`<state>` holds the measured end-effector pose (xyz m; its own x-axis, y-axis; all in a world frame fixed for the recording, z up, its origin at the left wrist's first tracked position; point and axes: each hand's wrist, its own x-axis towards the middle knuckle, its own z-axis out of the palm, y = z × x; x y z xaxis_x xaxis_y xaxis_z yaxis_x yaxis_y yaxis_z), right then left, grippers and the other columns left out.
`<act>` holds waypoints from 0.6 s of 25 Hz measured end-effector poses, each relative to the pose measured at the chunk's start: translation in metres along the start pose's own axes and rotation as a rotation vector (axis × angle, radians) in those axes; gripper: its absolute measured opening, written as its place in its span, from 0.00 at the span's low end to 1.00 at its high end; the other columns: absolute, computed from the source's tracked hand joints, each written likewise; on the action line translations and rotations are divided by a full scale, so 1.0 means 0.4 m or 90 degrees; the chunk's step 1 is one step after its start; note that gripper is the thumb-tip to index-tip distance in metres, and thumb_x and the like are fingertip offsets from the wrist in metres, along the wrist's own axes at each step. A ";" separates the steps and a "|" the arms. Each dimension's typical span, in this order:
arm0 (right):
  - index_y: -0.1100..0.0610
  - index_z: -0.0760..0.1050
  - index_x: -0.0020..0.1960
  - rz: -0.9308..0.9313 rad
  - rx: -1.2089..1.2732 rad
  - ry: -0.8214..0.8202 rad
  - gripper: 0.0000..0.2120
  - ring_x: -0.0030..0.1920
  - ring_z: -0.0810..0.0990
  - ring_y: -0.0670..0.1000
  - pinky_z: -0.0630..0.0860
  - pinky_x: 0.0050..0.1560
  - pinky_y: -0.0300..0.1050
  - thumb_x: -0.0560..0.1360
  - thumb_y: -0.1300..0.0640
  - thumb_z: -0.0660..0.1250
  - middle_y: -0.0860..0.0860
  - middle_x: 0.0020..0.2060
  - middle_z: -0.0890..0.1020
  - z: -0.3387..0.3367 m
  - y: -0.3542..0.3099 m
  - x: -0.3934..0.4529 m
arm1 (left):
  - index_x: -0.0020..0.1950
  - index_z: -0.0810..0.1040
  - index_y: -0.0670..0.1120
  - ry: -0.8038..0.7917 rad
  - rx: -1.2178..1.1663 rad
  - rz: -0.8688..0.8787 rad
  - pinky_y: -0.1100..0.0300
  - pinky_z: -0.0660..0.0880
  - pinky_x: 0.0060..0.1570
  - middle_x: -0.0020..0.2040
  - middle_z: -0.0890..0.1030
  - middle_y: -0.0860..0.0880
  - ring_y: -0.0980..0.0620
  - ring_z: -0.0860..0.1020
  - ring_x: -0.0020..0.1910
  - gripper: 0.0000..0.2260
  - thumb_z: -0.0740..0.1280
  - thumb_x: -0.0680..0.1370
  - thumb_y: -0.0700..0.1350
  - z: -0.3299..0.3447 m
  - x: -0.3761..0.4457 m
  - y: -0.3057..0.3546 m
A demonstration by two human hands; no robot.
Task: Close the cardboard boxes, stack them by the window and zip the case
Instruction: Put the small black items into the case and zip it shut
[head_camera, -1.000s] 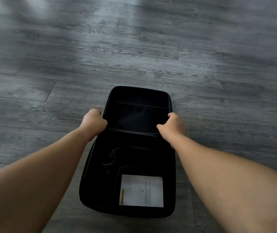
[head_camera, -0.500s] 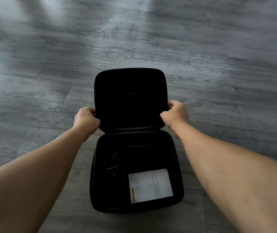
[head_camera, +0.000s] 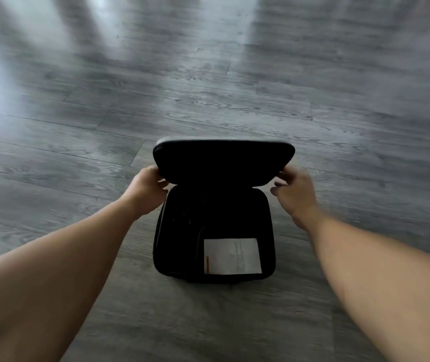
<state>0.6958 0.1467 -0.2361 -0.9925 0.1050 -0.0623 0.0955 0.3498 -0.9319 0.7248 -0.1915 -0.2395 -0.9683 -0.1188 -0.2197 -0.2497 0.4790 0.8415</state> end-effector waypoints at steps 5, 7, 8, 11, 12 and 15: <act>0.51 0.86 0.45 -0.116 -0.208 0.011 0.17 0.43 0.83 0.44 0.75 0.42 0.37 0.70 0.72 0.69 0.41 0.40 0.85 -0.037 0.050 -0.053 | 0.68 0.74 0.39 -0.055 0.265 0.085 0.48 0.72 0.66 0.62 0.80 0.41 0.44 0.77 0.64 0.21 0.62 0.75 0.28 -0.033 -0.043 -0.038; 0.53 0.85 0.58 -0.093 -0.196 -0.051 0.19 0.57 0.82 0.46 0.77 0.60 0.45 0.71 0.69 0.72 0.47 0.54 0.85 -0.059 0.079 -0.058 | 0.69 0.74 0.43 -0.082 0.289 0.142 0.49 0.72 0.65 0.62 0.80 0.45 0.47 0.77 0.64 0.26 0.61 0.73 0.27 -0.050 -0.079 -0.044; 0.51 0.84 0.60 -0.072 -0.221 -0.079 0.20 0.59 0.82 0.46 0.77 0.63 0.47 0.72 0.69 0.71 0.47 0.56 0.85 -0.069 0.093 -0.060 | 0.71 0.73 0.45 -0.123 0.318 0.153 0.51 0.72 0.65 0.64 0.80 0.47 0.48 0.76 0.66 0.28 0.60 0.73 0.28 -0.056 -0.092 -0.054; 0.47 0.84 0.59 0.001 -0.325 -0.172 0.21 0.59 0.82 0.48 0.78 0.62 0.51 0.76 0.69 0.66 0.45 0.56 0.85 -0.071 0.127 -0.064 | 0.78 0.64 0.48 -0.208 0.364 0.088 0.54 0.66 0.72 0.73 0.72 0.48 0.50 0.68 0.74 0.37 0.57 0.71 0.27 -0.064 -0.114 -0.086; 0.48 0.84 0.59 0.027 -0.326 -0.180 0.20 0.58 0.83 0.50 0.79 0.61 0.52 0.76 0.69 0.66 0.46 0.56 0.85 -0.060 0.131 -0.067 | 0.78 0.64 0.48 -0.212 0.360 0.078 0.55 0.66 0.72 0.73 0.72 0.48 0.50 0.68 0.74 0.37 0.56 0.70 0.27 -0.062 -0.116 -0.087; 0.50 0.84 0.55 -0.017 -0.429 -0.091 0.14 0.53 0.83 0.57 0.78 0.52 0.49 0.75 0.63 0.66 0.51 0.51 0.86 -0.005 0.104 -0.081 | 0.71 0.74 0.48 -0.180 0.250 0.087 0.52 0.71 0.69 0.66 0.78 0.48 0.50 0.74 0.68 0.33 0.57 0.68 0.27 -0.041 -0.112 -0.074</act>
<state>0.7319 0.1596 -0.2723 -0.9911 -0.0186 -0.1321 0.0521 0.8577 -0.5115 0.7754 -0.2148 -0.2466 -0.9392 0.1822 -0.2909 -0.0469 0.7715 0.6345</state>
